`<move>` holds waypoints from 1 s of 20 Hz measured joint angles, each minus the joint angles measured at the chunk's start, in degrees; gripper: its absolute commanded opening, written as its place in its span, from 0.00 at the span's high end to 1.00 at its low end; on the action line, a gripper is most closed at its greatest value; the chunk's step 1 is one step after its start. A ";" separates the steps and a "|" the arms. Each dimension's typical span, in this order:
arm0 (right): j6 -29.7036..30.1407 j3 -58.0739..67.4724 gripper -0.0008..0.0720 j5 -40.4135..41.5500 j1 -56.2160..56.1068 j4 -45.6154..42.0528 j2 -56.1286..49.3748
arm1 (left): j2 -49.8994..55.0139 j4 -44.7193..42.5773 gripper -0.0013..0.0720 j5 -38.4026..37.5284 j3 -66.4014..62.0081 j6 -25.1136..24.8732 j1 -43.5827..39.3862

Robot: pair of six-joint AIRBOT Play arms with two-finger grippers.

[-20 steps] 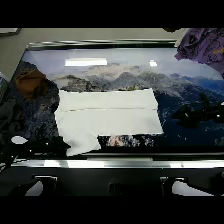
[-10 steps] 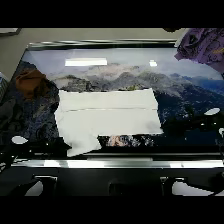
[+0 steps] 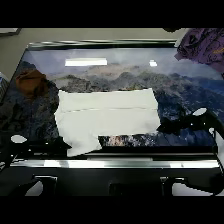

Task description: Fold the clothes and pants, and hang the long-sleeved shirts on hangers.

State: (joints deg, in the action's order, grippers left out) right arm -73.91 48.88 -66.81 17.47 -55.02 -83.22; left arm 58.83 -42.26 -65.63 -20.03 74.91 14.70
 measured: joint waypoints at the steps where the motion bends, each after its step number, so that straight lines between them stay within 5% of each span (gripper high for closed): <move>1: -0.35 0.02 0.95 -0.11 -0.11 0.00 0.68 | -0.28 -0.96 0.96 -0.55 -1.09 0.70 0.00; 8: -9.55 -0.02 0.95 -9.49 -0.31 -5.66 11.08 | -12.00 -15.06 0.96 -11.32 -9.25 14.27 -0.07; 14: -14.25 -0.04 0.95 -17.49 -0.33 -9.38 22.49 | -25.81 -18.47 0.96 -20.85 -10.54 20.31 -0.24; 20: -11.32 0.83 0.95 -11.19 -3.08 -6.14 25.09 | -23.45 -17.29 0.96 -14.01 -12.31 20.22 -0.24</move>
State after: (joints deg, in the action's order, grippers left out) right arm -85.23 49.71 -78.00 14.39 -61.17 -58.13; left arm 35.38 -59.55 -79.64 -32.34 95.13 14.46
